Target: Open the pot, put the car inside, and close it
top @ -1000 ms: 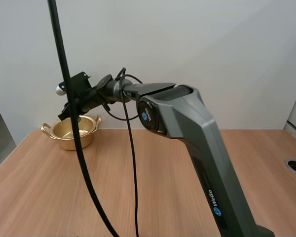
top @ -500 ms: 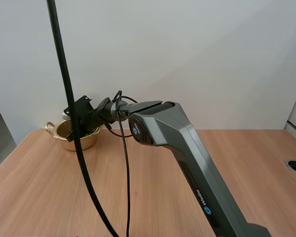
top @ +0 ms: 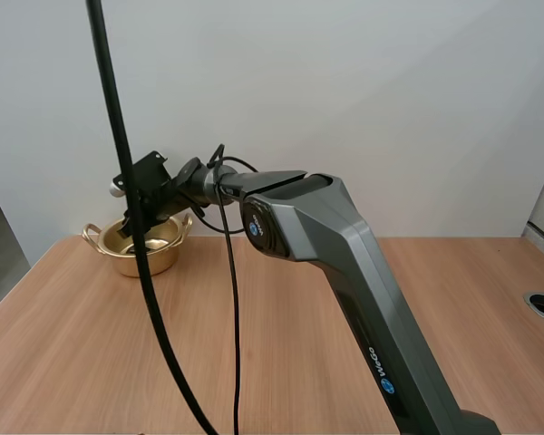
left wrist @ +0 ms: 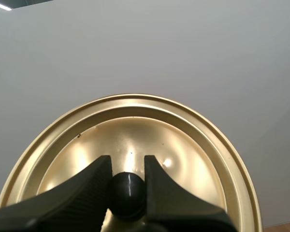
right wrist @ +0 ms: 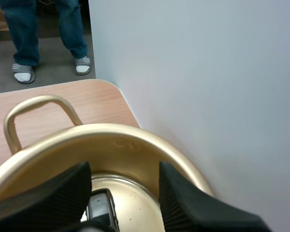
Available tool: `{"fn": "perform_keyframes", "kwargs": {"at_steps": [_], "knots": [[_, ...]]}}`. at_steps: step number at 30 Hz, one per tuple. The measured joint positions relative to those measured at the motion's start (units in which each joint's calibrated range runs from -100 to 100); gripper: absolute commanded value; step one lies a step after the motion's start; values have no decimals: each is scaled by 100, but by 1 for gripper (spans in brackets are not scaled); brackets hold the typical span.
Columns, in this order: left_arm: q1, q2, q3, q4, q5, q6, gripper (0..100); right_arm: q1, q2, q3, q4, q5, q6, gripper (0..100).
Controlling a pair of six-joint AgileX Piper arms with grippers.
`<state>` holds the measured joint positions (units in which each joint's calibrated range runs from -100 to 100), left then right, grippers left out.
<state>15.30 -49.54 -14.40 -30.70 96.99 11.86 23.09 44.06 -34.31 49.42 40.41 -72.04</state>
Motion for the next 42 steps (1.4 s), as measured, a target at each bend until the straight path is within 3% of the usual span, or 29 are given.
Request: {"fn": "perform_keyframes", "kwargs": {"at_steps": [2, 6, 14, 19, 24, 33, 42], "knots": [[0, 0, 0, 18, 0, 24, 0, -10, -207, 0, -263, 41, 253, 55], [0, 81, 32, 325, -120, 169, 0, -50, -664, 0, -913, 672, 811, 1], [0, 557, 821, 1147, -394, 151, 0, -289, -1750, 0, -2265, 2533, 1999, 0], [0, 711, 1655, 1164, -1325, 160, 0, -535, -2513, 0, -3115, 3808, 2745, 0], [0, 761, 2640, 754, -2669, 455, 0, -906, -3289, 0, -3883, 4780, 3324, 0], [0, 1427, 4047, -332, -4476, 1385, 0, -1727, -4665, 0, -4007, 5661, 3410, 0], [-7, 2765, 4168, -380, -4899, 1690, 0, -2299, -5974, 0, -4030, 5894, 3212, 0]]}}
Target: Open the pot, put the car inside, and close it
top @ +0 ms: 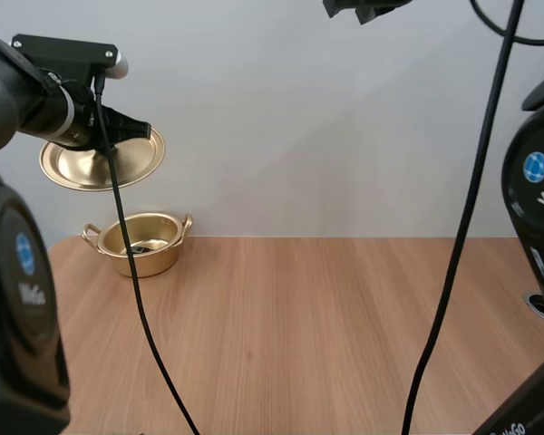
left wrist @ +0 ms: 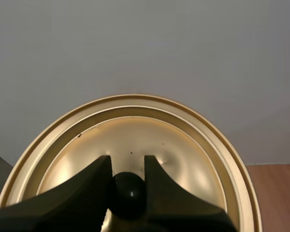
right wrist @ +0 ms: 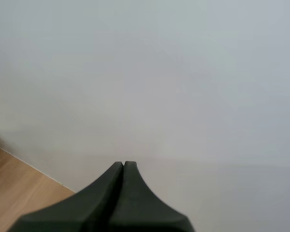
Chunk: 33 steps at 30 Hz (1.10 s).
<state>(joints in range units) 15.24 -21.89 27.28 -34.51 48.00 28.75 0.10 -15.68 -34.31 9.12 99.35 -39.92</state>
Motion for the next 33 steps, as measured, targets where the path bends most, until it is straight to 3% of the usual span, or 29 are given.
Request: {"fn": "perform_keyframes", "kwargs": {"at_steps": [12, 19, 24, 33], "knots": [[-18, 1578, 0, -1181, -959, 1030, 0, -10, -1396, -13, -83, 39, -34, 0], [-211, 2298, 0, -2018, -1133, 1905, 0, -10, -1804, -13, -364, 64, 80, 0], [-335, 2640, 0, -2110, -1500, 2100, 0, -10, -1857, -13, -512, 64, 80, 0], [-357, 2775, -53, -2123, -1969, 2234, 0, -10, -1857, -13, -565, 64, 89, 0]]}}
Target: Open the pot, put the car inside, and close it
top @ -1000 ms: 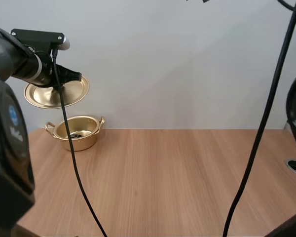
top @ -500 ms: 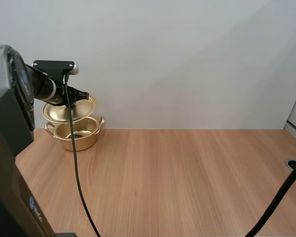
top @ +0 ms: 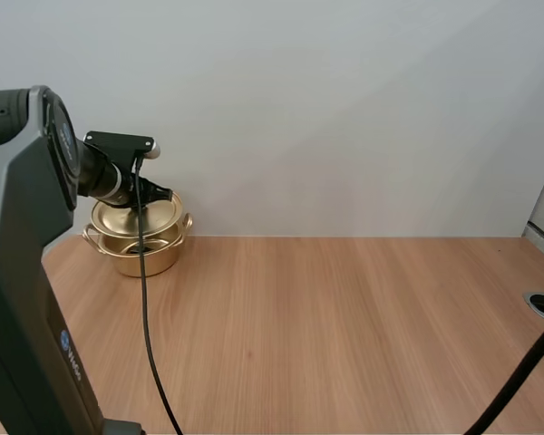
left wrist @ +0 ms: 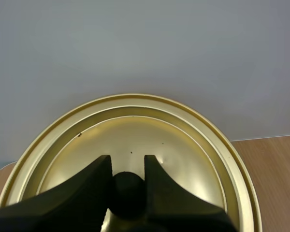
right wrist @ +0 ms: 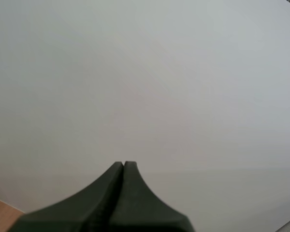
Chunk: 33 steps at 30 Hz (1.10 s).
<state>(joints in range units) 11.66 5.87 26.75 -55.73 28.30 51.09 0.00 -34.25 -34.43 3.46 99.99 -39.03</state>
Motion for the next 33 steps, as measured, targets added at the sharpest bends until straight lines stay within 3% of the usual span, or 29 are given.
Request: {"fn": "perform_keyframes", "kwargs": {"at_steps": [12, 33], "knots": [[0, 945, -754, 15, 382, -34, 0, 0, 0, 0, -163, 0, 102, 0], [0, 1241, -766, 258, 349, -141, 0, 0, 0, 0, -163, 0, 102, 0]]}}
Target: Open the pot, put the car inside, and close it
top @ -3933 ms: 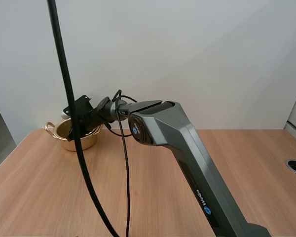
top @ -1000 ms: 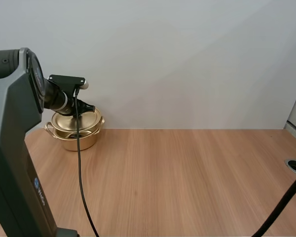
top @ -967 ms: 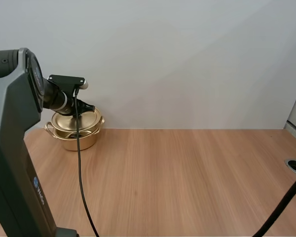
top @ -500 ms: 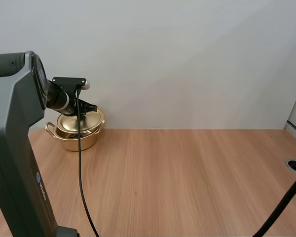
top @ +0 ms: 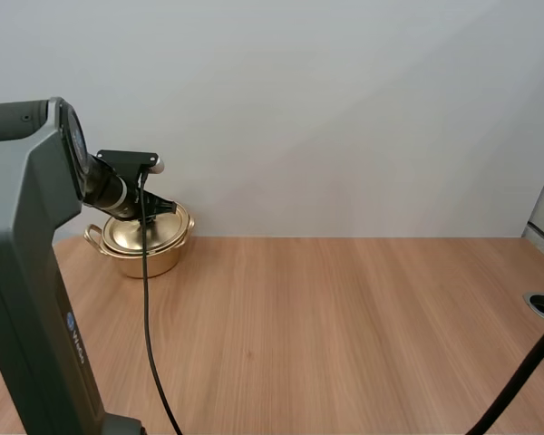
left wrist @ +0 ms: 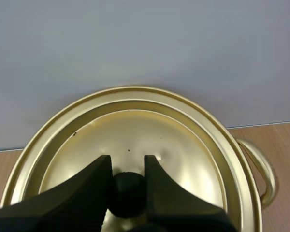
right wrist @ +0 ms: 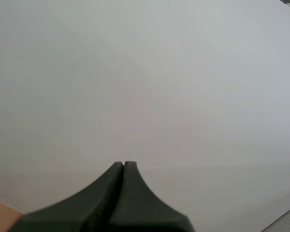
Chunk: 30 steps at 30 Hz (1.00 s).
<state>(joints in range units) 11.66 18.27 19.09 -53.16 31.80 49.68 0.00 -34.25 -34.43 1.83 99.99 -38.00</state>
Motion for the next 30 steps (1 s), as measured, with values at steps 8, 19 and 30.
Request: {"fn": "perform_keyframes", "kwargs": {"at_steps": [8, 19, 30], "knots": [[0, 0, 0, 684, -8, -533, 0, 0, 0, 0, 0, 0, 0, 0], [7, 0, 0, 672, 330, -541, 1, 0, 0, 0, 0, 0, 0, 0], [7, 0, 0, 672, 158, -541, 100, 0, 0, 0, 0, 0, 0, 0]]}}
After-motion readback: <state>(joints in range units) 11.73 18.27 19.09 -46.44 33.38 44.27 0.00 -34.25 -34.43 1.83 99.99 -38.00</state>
